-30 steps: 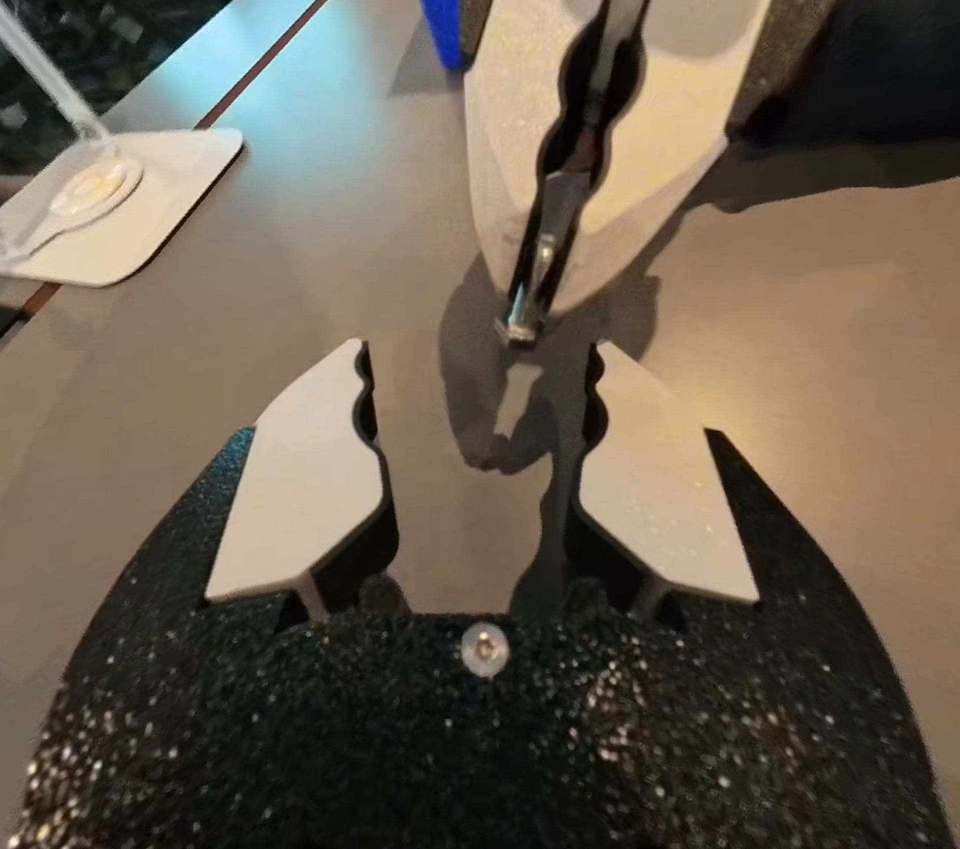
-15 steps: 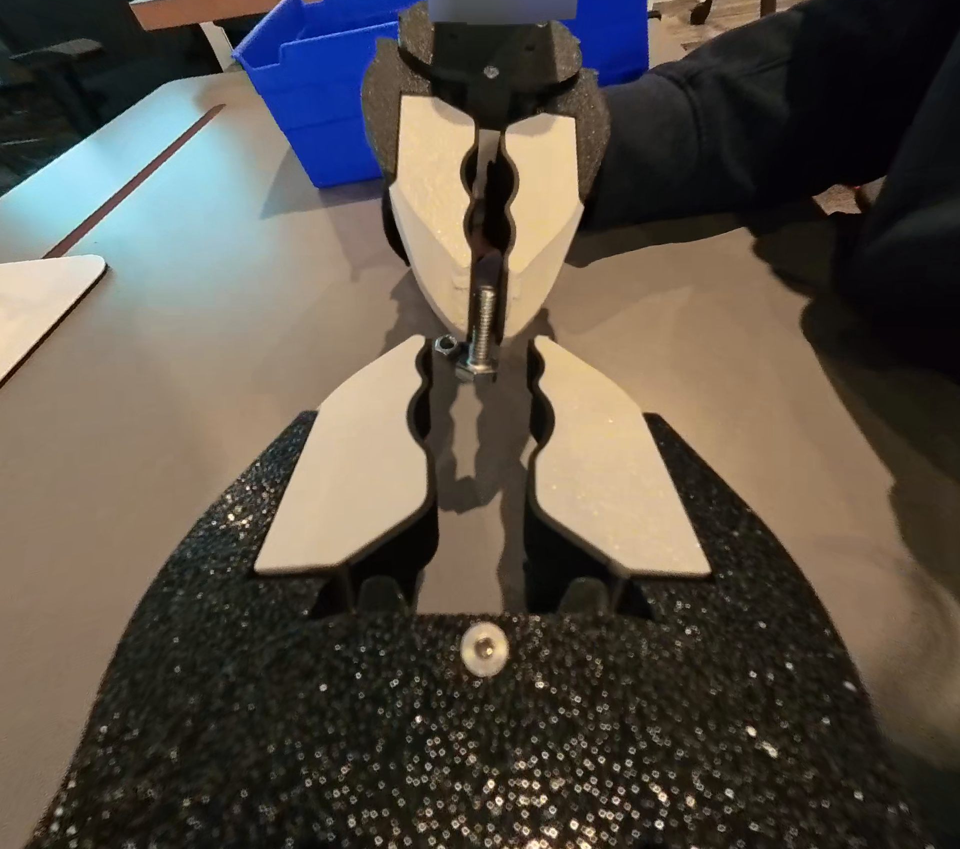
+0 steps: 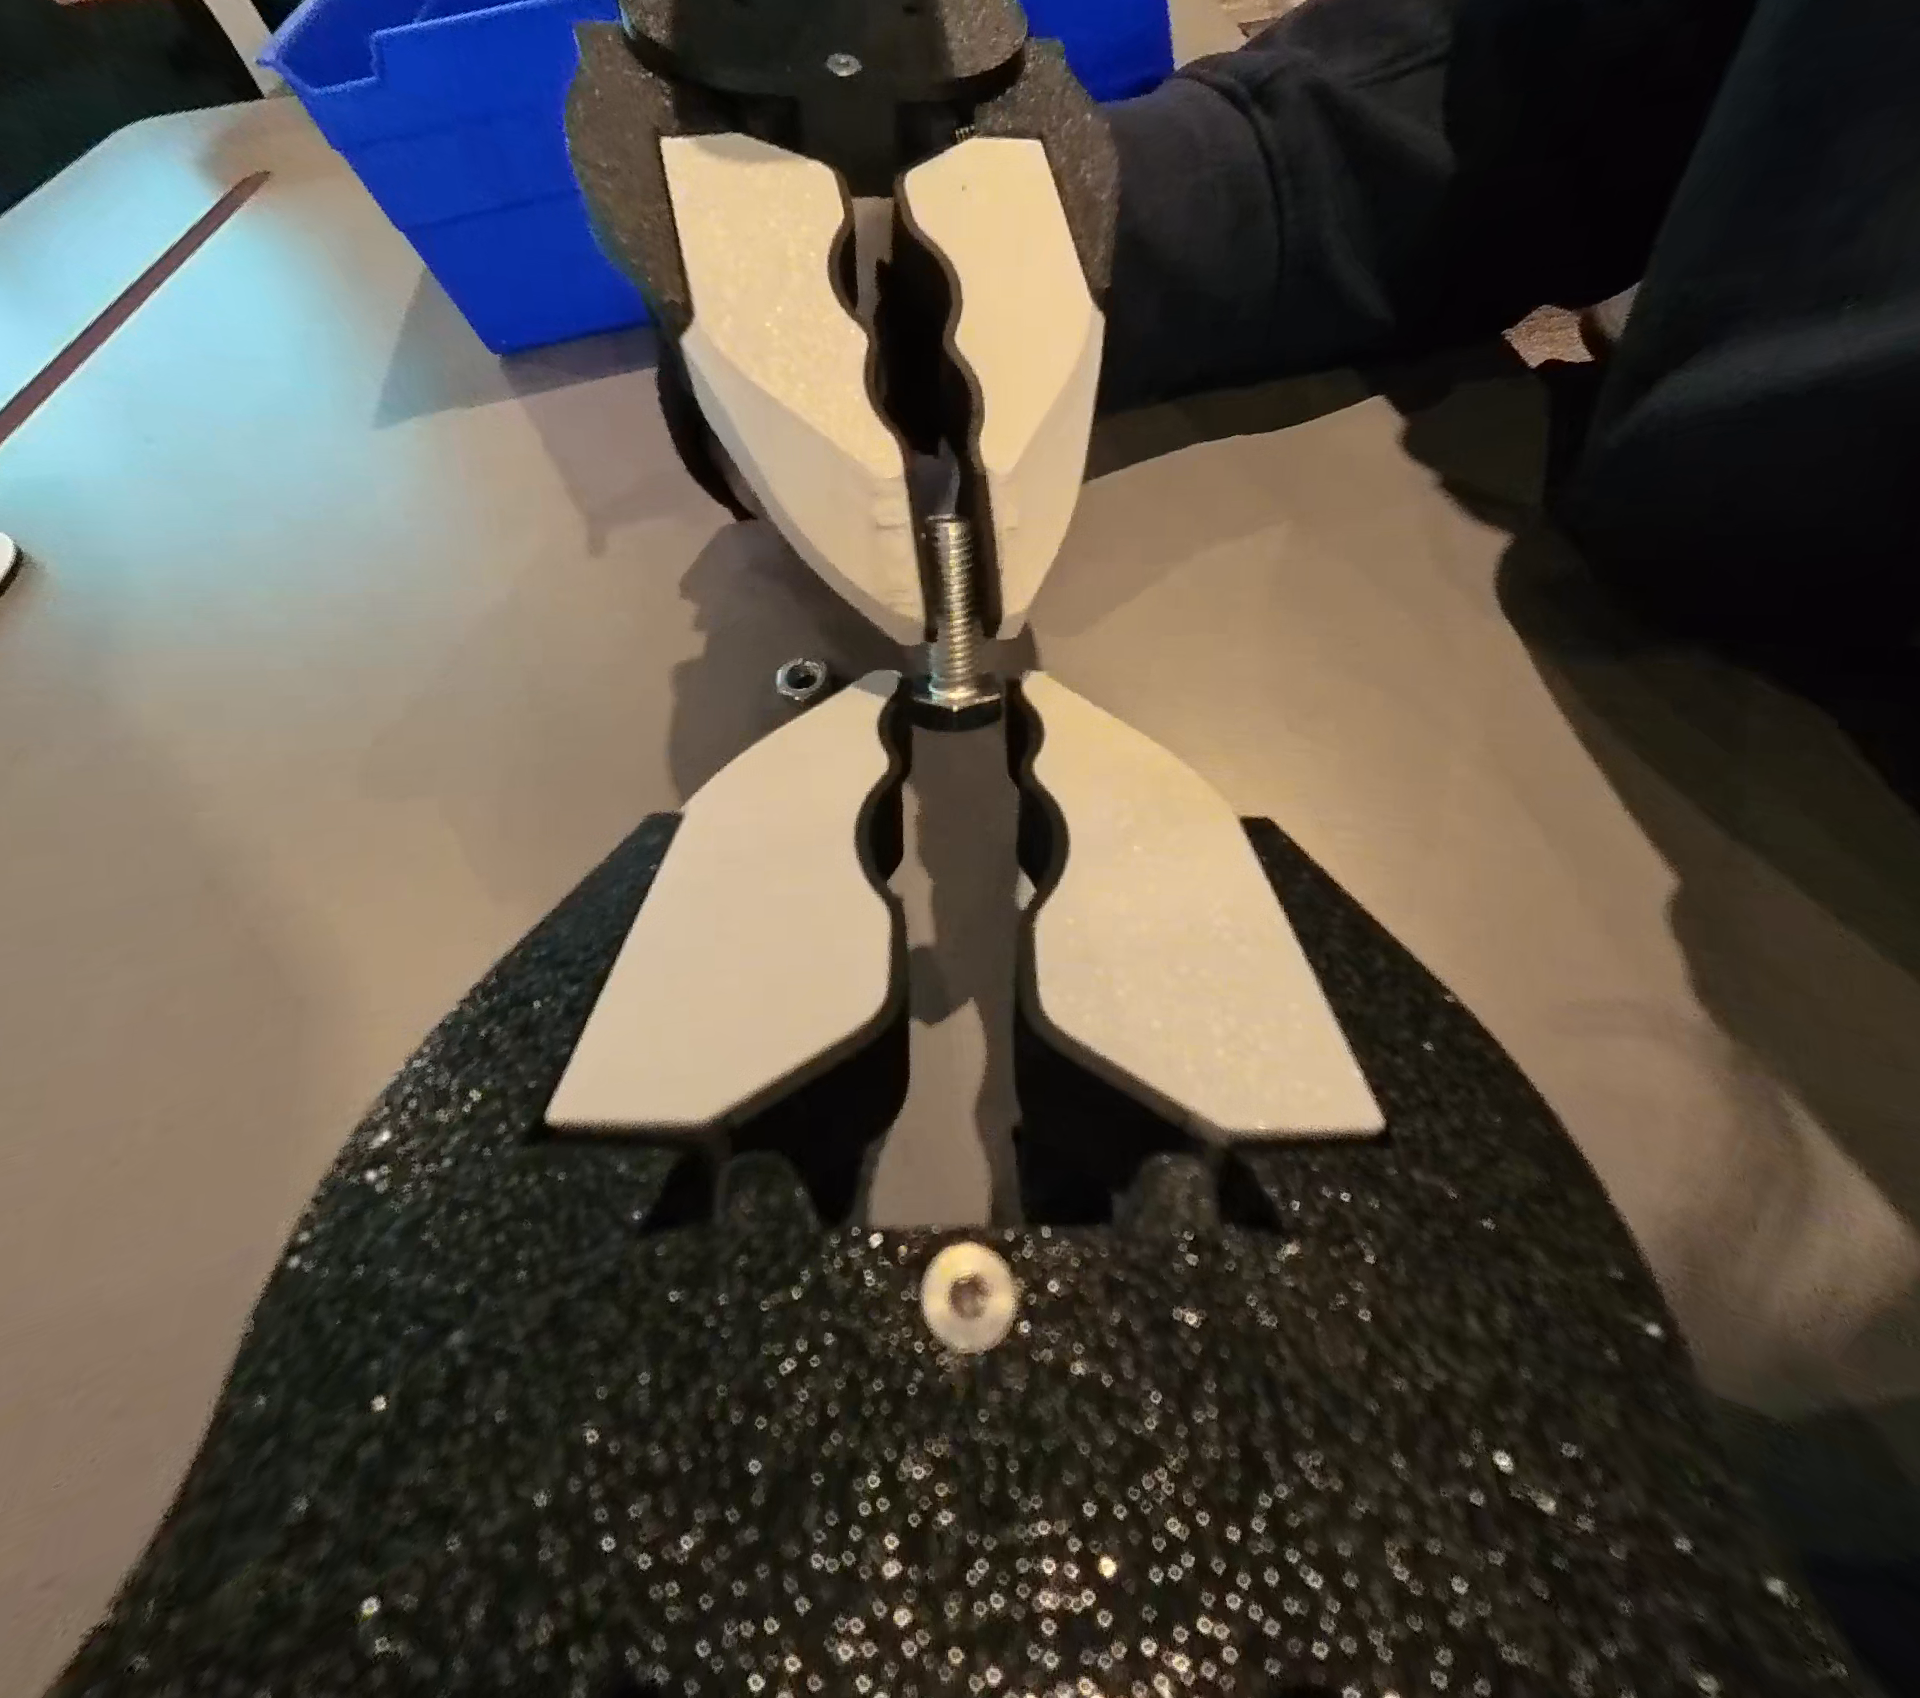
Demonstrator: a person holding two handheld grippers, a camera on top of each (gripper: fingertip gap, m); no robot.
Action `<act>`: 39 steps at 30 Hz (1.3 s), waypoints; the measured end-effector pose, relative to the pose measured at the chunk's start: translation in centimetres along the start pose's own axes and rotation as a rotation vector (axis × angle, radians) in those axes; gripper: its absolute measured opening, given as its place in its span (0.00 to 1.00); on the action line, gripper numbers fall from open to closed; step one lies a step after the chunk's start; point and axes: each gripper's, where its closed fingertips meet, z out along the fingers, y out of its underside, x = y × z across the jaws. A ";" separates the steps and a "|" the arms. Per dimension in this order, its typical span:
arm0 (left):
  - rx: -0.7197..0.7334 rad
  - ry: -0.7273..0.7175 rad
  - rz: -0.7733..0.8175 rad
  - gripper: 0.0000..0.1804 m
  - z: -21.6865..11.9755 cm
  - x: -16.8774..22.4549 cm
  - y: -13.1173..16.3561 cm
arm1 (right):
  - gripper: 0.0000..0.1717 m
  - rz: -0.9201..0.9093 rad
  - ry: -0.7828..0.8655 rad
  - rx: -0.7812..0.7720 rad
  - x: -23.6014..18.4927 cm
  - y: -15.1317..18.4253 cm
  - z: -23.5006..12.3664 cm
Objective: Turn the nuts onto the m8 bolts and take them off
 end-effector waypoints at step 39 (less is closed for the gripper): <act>0.082 0.053 -0.031 0.08 -0.1 0.5 -1.2 | 0.04 0.031 -0.048 0.060 -0.4 -0.7 -0.4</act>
